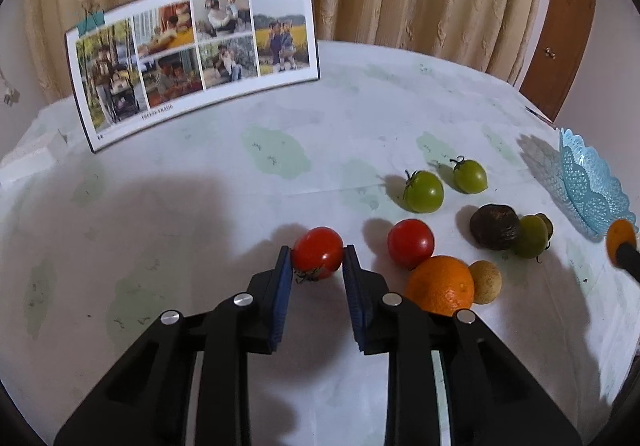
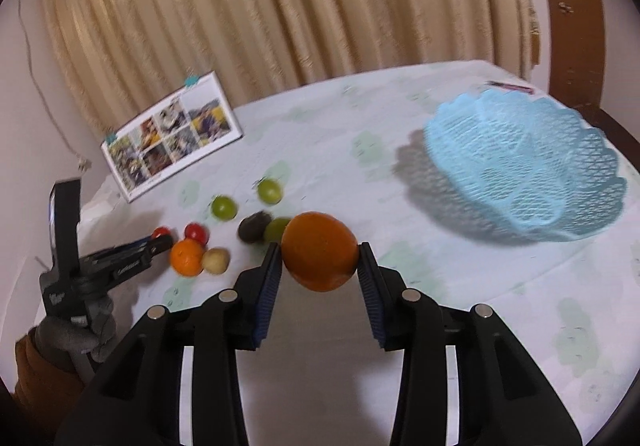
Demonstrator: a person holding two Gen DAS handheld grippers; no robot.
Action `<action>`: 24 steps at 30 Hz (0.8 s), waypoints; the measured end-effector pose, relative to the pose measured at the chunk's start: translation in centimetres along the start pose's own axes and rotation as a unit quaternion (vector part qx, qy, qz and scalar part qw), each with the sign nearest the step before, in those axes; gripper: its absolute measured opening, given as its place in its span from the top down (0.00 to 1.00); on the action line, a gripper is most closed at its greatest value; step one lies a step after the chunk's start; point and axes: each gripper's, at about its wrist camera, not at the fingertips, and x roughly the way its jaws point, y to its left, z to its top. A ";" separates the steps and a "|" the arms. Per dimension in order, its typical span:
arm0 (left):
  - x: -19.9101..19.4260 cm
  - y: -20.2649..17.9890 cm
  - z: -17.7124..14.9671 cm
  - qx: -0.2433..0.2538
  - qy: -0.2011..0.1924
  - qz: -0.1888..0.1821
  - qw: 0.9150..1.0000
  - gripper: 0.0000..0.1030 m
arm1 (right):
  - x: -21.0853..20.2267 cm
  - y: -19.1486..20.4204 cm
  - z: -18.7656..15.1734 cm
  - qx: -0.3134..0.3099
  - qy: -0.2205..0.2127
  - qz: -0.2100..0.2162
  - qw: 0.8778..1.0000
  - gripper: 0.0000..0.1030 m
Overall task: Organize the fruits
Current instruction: 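Carry the orange into the blue basket and open the right tool while the left tool lifts the tomato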
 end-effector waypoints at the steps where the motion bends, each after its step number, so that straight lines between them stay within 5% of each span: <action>1: -0.3 -0.1 0.0 0.002 -0.006 0.002 1.000 0.75 | -0.4 -0.4 0.1 0.004 -0.006 -0.004 1.000 0.61; 9: -2.5 -0.9 0.4 0.013 -0.043 0.015 0.999 0.75 | -2.5 -5.6 1.6 0.050 -0.056 -0.070 0.995 0.61; 20: -5.3 -4.4 1.0 0.030 -0.065 0.001 0.997 0.75 | -1.6 -12.1 1.8 0.087 -0.062 -0.128 0.986 0.61; 24: -6.0 -6.6 1.6 0.042 -0.071 -0.011 0.997 0.75 | -2.2 -13.2 1.2 0.099 -0.076 -0.130 0.984 0.48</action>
